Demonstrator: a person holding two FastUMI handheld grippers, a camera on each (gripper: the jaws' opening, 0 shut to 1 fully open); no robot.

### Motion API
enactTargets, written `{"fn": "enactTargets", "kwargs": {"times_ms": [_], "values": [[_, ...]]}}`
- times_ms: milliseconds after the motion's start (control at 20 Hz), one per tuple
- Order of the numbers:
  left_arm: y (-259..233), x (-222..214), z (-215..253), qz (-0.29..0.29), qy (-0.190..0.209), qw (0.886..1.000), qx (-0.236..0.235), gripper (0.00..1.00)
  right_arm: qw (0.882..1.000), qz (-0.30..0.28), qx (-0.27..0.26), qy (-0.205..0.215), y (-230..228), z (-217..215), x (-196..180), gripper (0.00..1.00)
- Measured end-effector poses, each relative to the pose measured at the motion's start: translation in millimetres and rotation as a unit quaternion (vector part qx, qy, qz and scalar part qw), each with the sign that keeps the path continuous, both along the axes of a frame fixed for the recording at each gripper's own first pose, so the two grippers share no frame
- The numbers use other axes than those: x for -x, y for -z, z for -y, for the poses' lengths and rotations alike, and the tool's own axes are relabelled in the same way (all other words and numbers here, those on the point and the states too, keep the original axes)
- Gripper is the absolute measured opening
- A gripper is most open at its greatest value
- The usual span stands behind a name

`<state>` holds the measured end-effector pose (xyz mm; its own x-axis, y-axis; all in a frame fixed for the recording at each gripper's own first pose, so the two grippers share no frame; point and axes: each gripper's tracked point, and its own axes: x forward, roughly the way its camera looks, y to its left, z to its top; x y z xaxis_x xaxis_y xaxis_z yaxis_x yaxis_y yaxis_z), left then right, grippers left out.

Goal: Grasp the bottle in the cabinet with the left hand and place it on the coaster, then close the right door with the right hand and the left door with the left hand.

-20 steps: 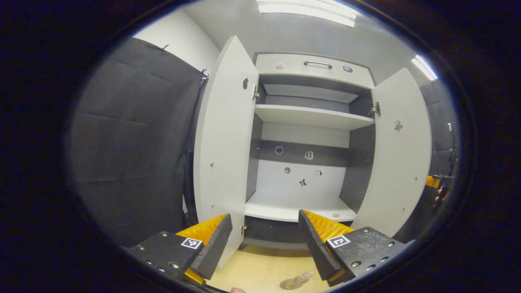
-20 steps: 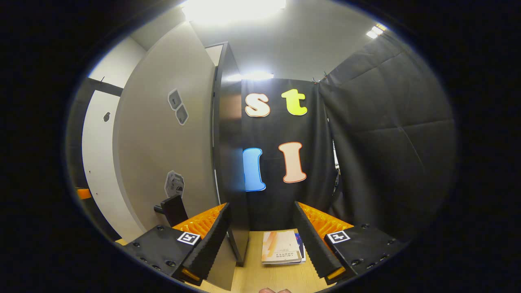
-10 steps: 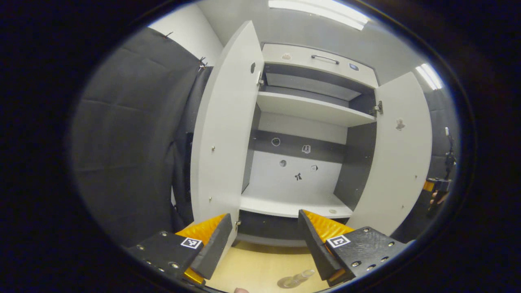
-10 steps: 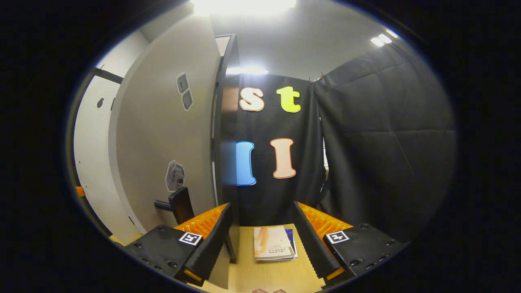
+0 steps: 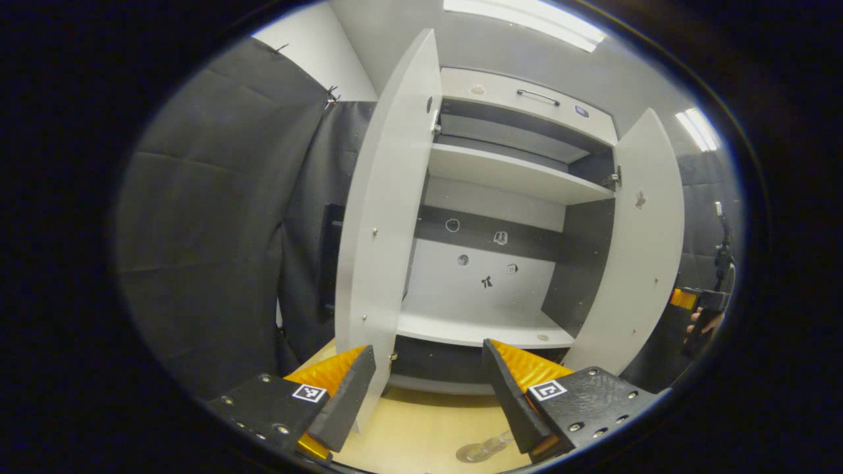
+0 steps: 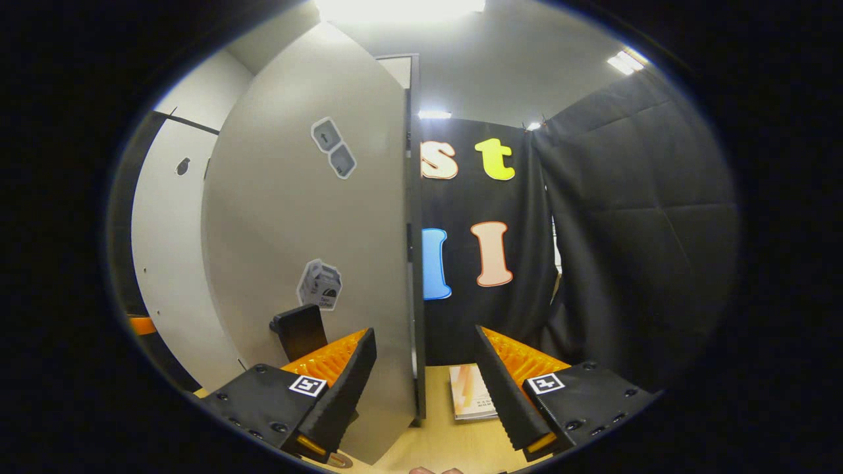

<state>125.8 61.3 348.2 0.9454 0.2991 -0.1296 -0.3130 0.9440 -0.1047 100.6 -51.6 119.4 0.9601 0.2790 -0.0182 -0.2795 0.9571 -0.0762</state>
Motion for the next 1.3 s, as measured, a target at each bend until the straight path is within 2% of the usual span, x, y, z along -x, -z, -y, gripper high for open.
{"fn": "enactTargets", "kwargs": {"times_ms": [200, 250, 350, 450, 500, 600, 700, 750, 800, 850, 950, 1000, 1300], "values": [[4, 17, -15, -0.013, -0.007, 1.000, -0.014, 0.95, 0.999, 0.004, -0.004, -0.032, 9, -53, 0, 0.95], [4, 21, -20, -0.014, -0.011, 1.000, -0.017, 1.00, 0.999, -0.002, -0.006, -0.046, 13, -69, 0, 0.95], [1, 28, -34, -0.012, -0.022, 1.000, -0.018, 1.00, 0.998, -0.006, -0.012, -0.062, 16, -89, 3, 0.96], [0, 38, -49, -0.006, -0.036, 0.999, -0.015, 1.00, 0.997, -0.012, -0.027, -0.068, 18, -101, 9, 0.92], [-2, 44, -57, -0.002, -0.042, 0.999, -0.014, 1.00, 0.997, -0.015, -0.030, -0.068, 20, -103, 10, 0.96], [-4, 50, -77, 0.002, -0.051, 0.999, -0.018, 1.00, 0.997, -0.019, -0.027, -0.064, 28, -105, 13, 0.92], [-5, 57, -98, 0.002, -0.055, 0.998, -0.022, 1.00, 0.998, -0.022, -0.025, -0.054, 36, -105, 16, 0.92], [-6, 60, -107, 0.005, -0.058, 0.998, -0.025, 1.00, 0.998, -0.024, -0.027, -0.050, 40, -106, 19, 0.95], [-9, 62, -116, 0.010, -0.061, 0.998, -0.029, 1.00, 0.998, -0.026, -0.029, -0.046, 44, -106, 21, 0.92], [-10, 64, -125, 0.015, -0.062, 0.997, -0.032, 1.00, 0.998, -0.027, -0.032, -0.043, 47, -107, 24, 0.96], [-12, 66, -139, 0.022, -0.054, 0.998, -0.031, 1.00, 0.998, -0.027, -0.033, -0.037, 51, -110, 29, 0.96], [-14, 66, -145, 0.027, -0.045, 0.998, -0.029, 0.95, 0.999, -0.026, -0.031, -0.034, 54, -110, 32, 0.96], [-34, 55, -187, 0.045, -0.032, 0.997, -0.051, 0.95, 0.999, -0.027, -0.016, -0.024, 69, -126, 47, 0.95]]}}
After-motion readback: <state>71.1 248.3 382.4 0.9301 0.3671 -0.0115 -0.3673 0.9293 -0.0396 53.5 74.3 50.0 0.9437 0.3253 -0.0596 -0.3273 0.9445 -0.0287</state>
